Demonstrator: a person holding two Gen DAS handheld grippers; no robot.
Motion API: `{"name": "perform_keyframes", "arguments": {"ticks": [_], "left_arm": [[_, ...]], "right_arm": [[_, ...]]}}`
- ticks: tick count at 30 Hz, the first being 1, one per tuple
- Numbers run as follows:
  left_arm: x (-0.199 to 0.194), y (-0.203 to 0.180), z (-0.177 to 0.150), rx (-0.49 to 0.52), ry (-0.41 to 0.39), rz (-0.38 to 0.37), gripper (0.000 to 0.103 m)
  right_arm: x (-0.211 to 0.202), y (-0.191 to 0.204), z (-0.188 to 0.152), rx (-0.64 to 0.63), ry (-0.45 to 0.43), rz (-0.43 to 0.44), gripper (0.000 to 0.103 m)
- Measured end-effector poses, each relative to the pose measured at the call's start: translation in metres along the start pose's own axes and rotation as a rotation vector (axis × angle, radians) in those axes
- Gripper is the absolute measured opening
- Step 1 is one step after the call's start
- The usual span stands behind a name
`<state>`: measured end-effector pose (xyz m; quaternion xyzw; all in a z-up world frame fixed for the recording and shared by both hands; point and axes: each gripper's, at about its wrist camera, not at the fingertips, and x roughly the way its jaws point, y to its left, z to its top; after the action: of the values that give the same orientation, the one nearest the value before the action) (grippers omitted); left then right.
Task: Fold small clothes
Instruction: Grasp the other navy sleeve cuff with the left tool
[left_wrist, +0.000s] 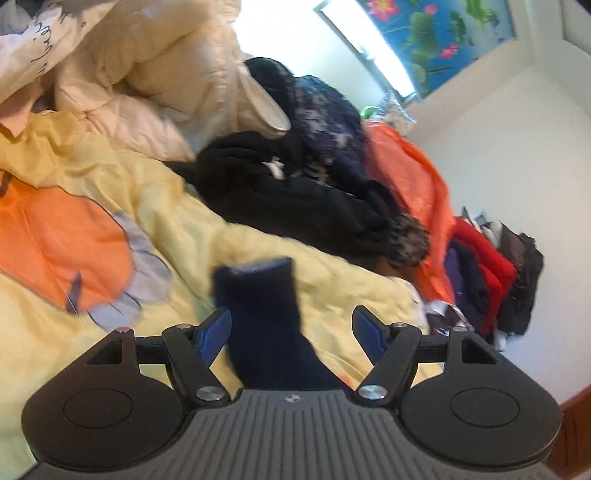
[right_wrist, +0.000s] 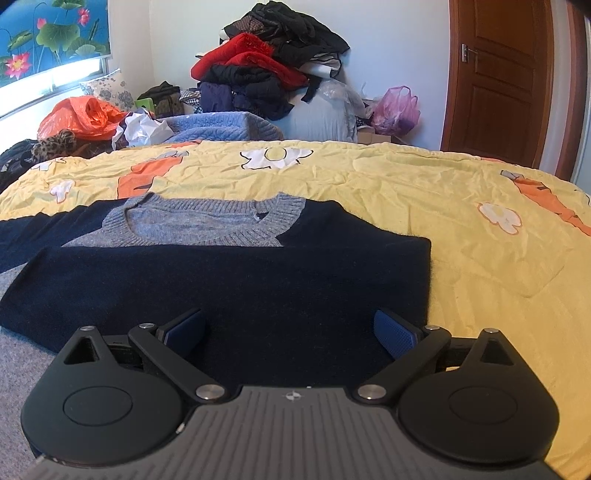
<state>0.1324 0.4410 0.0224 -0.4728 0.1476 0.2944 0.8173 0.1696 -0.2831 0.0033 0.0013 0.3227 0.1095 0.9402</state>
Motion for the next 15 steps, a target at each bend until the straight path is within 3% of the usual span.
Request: {"name": "perform_keyframes", "arguments": {"ticks": [4,11,12,14,15], "left_arm": [[0.021,0.006,-0.001,0.044,0.064,0.031,0.072],[0.051,0.01,0.001,0.099,0.071,0.106,0.071],[0.055,0.01,0.002,0.112,0.068,0.12,0.068],[0.061,0.008,0.002,0.15,0.063,0.144,0.037],[0.062,0.006,0.001,0.165,0.061,0.158,0.033]], "right_arm": [[0.0,0.001,0.0,-0.001,0.0,-0.002,0.099],[0.0,0.0,0.0,0.005,-0.002,0.003,0.099],[-0.001,-0.001,0.0,0.009,-0.003,0.006,0.099],[-0.001,-0.003,0.0,0.02,-0.007,0.014,0.099],[-0.001,-0.004,0.0,0.025,-0.008,0.018,0.099]]}}
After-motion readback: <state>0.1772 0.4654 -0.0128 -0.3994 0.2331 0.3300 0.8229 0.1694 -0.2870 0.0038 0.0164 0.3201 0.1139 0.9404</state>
